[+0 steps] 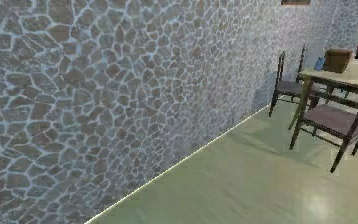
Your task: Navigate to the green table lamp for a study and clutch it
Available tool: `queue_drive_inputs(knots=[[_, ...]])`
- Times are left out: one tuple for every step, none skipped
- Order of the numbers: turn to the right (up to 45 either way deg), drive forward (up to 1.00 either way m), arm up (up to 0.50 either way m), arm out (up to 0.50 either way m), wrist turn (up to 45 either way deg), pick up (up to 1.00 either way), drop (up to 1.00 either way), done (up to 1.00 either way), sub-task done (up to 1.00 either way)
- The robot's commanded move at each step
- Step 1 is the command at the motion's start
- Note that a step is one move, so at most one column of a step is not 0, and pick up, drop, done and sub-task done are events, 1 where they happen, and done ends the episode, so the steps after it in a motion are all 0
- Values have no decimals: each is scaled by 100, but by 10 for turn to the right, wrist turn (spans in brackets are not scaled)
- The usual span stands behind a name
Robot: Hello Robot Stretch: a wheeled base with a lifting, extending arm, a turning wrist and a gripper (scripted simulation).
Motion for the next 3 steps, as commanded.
queue_drive_inputs(knots=[[330,0,0,0,0,0,0,0,0],[0,10,0,0,0,0,0,0,0],[-450,0,0,0,0,0,0,0,0]])
